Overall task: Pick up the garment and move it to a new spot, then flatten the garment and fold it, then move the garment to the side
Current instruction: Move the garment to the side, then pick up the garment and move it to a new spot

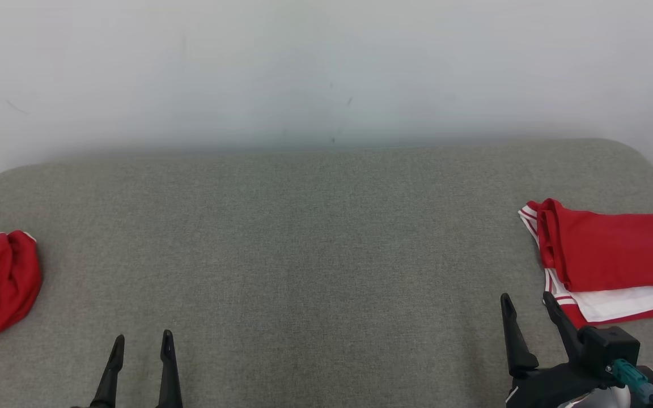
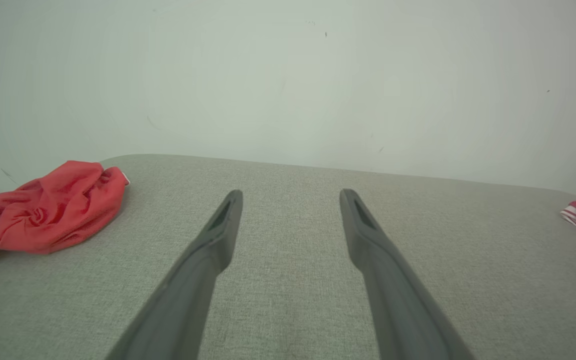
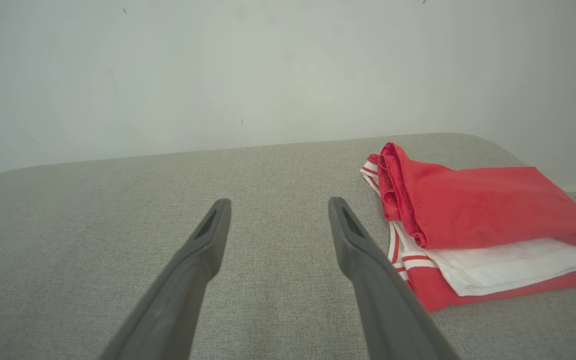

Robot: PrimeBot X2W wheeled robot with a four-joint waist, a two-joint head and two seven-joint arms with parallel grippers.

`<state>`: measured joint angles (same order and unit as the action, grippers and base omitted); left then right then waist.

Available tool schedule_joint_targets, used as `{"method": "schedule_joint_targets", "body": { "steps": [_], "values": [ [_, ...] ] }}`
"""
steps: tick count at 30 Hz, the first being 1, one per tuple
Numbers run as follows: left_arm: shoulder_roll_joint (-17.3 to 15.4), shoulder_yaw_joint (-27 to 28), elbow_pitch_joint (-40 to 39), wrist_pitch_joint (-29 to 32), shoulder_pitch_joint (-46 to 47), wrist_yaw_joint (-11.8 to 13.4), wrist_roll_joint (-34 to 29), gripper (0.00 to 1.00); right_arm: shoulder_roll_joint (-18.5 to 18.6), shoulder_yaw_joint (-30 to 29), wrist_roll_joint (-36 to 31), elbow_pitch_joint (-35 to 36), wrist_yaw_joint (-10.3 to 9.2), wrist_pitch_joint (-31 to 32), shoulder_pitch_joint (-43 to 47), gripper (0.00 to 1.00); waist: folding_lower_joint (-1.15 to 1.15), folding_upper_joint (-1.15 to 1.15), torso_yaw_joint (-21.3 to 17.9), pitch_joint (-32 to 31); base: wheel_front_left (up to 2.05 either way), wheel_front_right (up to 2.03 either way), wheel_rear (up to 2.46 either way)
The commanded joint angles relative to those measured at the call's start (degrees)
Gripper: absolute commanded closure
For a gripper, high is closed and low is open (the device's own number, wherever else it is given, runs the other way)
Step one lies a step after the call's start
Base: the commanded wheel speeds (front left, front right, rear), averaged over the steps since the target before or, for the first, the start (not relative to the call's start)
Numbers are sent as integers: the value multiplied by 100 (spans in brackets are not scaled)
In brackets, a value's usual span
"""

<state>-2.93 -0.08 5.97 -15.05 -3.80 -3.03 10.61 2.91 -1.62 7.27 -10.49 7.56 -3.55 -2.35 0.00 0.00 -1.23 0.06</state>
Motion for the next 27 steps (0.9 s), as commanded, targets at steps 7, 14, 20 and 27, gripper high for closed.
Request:
{"method": "schedule_joint_targets", "body": {
  "steps": [7, 14, 20, 27],
  "values": [
    [4, -49, -50, -19, -37, 44, -24, 0, -3, 30, 71, 50, -11, -48, 81, 0, 0, 0, 233, 41, 0, 0, 0],
    [5, -147, -25, -19, -80, 87, -25, 0, -5, 61, 99, 91, -11, 16, 137, 0, 0, 0, 980, -1, 0, 0, 0],
    [-17, -36, -30, -19, -146, 68, -26, 0, -2, 193, 158, 112, -11, 34, 185, 0, 0, 0, 1771, -60, 0, 0, 0],
    [-15, 2, -75, -19, -271, 101, -34, 0, -2, 379, 160, 145, -11, 80, 202, 0, 0, 0, 2577, -57, 0, 0, 0]
  ]
}}
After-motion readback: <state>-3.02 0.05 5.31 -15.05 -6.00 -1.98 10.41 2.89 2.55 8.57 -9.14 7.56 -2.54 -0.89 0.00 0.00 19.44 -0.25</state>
